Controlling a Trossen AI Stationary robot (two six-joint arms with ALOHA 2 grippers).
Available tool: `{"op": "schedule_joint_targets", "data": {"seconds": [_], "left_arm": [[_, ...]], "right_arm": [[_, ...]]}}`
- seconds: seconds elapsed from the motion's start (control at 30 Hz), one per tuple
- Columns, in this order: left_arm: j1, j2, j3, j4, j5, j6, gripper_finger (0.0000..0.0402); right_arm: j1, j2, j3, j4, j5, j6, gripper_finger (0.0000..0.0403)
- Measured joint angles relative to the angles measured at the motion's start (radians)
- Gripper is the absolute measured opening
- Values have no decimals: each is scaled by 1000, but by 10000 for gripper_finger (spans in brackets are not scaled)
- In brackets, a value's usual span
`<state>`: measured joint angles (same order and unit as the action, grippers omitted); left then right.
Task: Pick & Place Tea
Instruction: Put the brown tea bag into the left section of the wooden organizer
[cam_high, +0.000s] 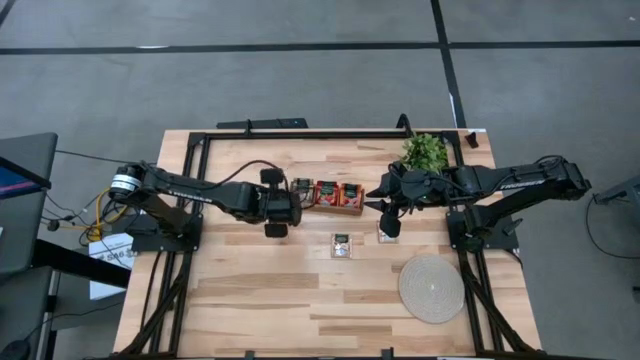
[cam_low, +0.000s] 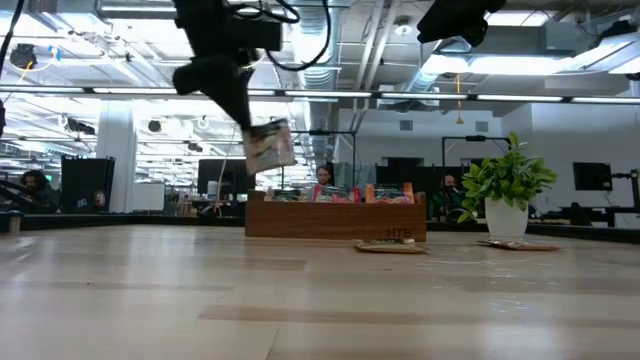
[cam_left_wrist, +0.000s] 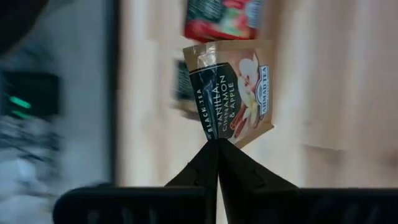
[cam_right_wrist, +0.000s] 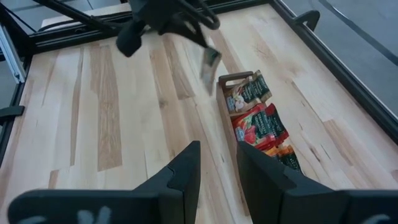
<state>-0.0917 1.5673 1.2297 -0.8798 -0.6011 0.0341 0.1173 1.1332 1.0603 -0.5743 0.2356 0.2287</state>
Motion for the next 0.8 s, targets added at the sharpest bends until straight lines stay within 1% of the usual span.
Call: {"op": "schedule_joint_targets", "data": {"seconds": [0.07,0.13,0.33,0.4,0.6,0.8], "left_arm": [[7,4,0,33,-59,109,0],[19,8,0,60,-87,195,0],[76,46,0,153,-110,328,0],[96,69,0,157,-113,368,0],[126,118,-2,165,-110,404,0],[137,157,-2,178,-77,406,0]], "right_arm": [[0,0,0,0,0,0,97],[0,0,0,0,0,0,97],[0,0,0,7,0,0,97],[0,0,1,16,0,0,97],[0,0,1,21,0,0,97],[0,0,1,22,-1,0,97]]}}
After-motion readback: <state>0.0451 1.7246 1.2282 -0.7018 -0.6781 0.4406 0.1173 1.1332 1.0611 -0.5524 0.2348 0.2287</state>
